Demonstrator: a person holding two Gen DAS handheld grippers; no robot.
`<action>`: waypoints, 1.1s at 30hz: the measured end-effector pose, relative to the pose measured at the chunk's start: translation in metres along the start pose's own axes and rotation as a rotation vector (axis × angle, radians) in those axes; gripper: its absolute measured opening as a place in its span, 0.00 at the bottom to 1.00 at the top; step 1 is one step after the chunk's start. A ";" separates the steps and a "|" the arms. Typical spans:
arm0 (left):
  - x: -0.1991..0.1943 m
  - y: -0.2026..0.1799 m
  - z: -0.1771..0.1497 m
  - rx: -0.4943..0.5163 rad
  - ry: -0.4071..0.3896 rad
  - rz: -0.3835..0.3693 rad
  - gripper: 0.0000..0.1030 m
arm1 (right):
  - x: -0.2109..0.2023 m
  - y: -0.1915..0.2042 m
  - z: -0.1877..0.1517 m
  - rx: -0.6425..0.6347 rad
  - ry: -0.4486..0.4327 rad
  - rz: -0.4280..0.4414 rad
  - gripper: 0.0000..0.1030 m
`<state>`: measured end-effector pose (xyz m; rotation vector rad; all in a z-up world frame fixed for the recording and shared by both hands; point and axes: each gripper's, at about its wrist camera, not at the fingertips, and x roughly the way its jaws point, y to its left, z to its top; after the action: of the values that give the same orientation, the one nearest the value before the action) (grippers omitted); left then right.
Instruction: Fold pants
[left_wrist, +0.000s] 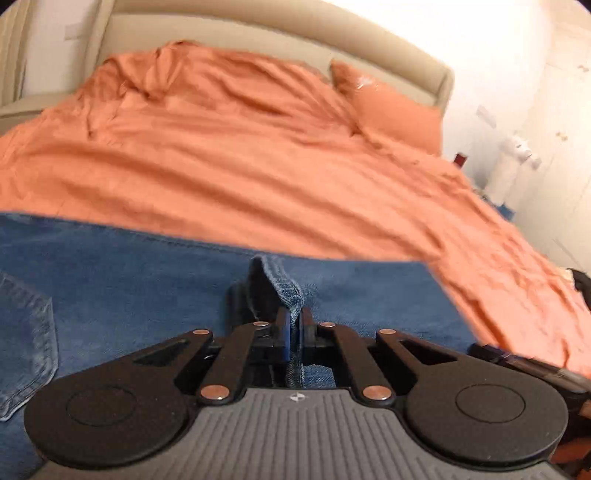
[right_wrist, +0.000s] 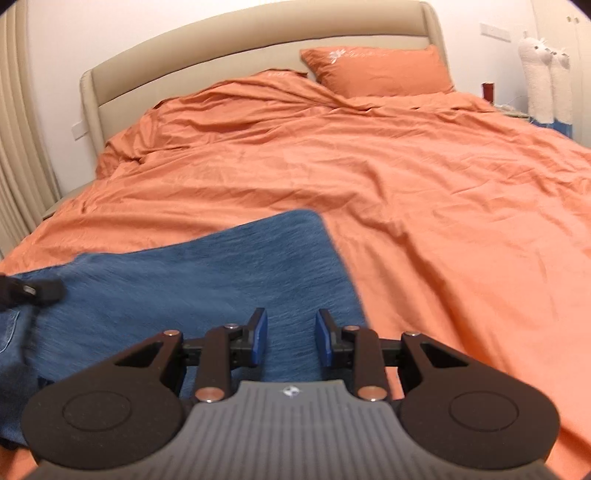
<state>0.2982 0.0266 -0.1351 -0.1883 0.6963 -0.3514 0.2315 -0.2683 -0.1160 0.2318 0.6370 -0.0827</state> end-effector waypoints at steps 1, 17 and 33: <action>0.008 0.006 -0.003 -0.015 0.029 0.007 0.04 | 0.000 -0.001 0.001 0.003 0.001 -0.004 0.25; 0.037 0.040 -0.011 -0.191 0.167 0.031 0.57 | 0.004 0.000 -0.004 -0.049 0.057 -0.041 0.33; 0.013 0.009 0.000 -0.025 0.042 0.106 0.07 | -0.036 -0.006 -0.001 -0.074 -0.003 -0.065 0.13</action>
<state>0.3095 0.0301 -0.1458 -0.1669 0.7489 -0.2457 0.2013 -0.2738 -0.0962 0.1396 0.6436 -0.1223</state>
